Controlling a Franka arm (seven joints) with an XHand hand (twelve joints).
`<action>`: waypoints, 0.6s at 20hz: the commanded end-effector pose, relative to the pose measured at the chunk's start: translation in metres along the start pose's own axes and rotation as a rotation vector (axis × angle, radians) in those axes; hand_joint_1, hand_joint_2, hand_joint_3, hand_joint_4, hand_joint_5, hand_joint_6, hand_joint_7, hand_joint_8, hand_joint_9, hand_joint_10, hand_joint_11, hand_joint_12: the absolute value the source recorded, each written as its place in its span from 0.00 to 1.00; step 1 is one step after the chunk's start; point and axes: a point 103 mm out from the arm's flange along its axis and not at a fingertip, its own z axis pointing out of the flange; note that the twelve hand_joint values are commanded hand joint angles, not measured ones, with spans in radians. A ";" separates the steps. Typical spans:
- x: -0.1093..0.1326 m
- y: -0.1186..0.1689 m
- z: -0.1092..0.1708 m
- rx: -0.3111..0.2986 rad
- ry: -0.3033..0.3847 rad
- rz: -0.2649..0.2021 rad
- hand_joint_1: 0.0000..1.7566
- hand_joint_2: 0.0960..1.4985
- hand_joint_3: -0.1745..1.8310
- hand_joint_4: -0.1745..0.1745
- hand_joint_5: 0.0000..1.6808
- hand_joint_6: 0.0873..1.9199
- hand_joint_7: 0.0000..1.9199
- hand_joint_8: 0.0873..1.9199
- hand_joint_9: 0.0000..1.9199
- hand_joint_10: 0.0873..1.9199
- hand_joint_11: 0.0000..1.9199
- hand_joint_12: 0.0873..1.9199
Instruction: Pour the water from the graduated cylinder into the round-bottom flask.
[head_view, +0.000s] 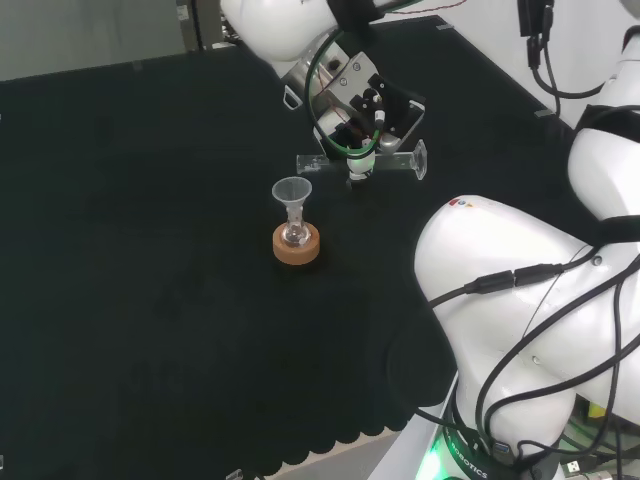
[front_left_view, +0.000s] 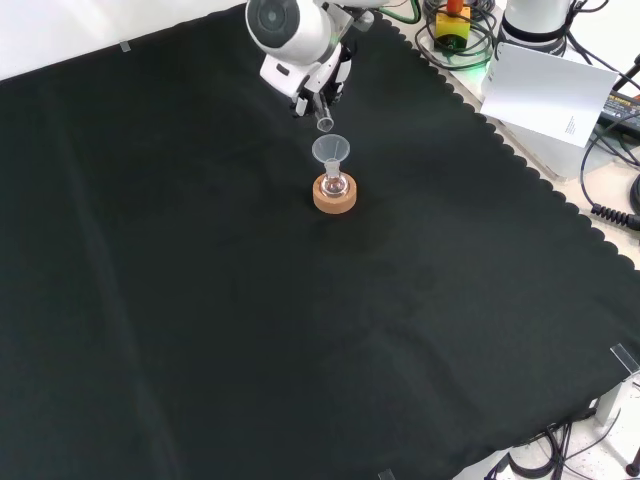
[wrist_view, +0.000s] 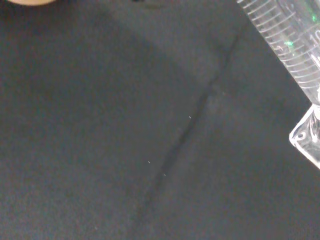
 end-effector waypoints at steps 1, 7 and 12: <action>0.006 0.002 0.001 -0.048 0.052 -0.043 0.64 0.73 0.09 0.23 0.58 0.51 0.66 0.13 0.79 0.00 0.73 0.33; 0.007 0.003 0.004 -0.147 0.128 -0.066 0.64 0.74 0.09 0.23 0.58 0.51 0.66 0.13 0.79 0.00 0.72 0.33; 0.004 0.006 0.006 -0.214 0.206 -0.079 0.64 0.74 0.09 0.24 0.57 0.52 0.66 0.13 0.79 0.00 0.72 0.33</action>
